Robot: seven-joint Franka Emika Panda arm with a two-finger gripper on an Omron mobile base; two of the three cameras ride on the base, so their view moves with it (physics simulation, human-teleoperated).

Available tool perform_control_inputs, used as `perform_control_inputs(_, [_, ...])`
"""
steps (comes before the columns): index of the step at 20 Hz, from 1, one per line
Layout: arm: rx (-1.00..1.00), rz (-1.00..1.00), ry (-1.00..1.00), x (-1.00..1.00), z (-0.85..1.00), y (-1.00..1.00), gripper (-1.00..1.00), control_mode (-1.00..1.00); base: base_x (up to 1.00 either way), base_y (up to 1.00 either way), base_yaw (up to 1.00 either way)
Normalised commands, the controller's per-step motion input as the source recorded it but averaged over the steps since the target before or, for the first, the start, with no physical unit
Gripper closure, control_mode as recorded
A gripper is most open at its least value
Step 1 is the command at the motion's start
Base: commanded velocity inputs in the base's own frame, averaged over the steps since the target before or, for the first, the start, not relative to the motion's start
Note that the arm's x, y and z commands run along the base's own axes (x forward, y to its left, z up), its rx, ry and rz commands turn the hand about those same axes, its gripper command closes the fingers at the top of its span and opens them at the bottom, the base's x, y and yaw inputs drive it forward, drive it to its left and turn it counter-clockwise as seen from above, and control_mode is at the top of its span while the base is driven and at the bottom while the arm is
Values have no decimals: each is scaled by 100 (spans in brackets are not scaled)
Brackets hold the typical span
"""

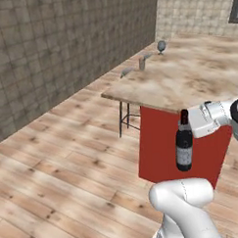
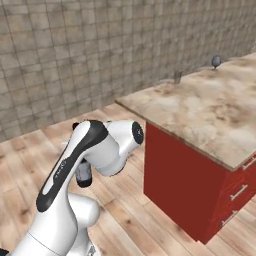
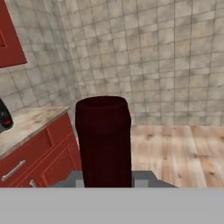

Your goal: There is a wine glass and glass cup on the dining counter. Place the wine bottle next to the wine glass and the juice bottle next to the glass cup.

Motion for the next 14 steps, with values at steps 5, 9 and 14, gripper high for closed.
perform_control_inputs(5, [0, 0, 0, 0, 0, 0, 100, 100, 87, 46, -9])
perform_control_inputs(9, [0, 0, 0, 0, 0, 0, 100, 100, 87, 45, -10])
perform_control_inputs(14, [0, 0, 0, 0, 0, 0, 100, 100, 87, 45, -12])
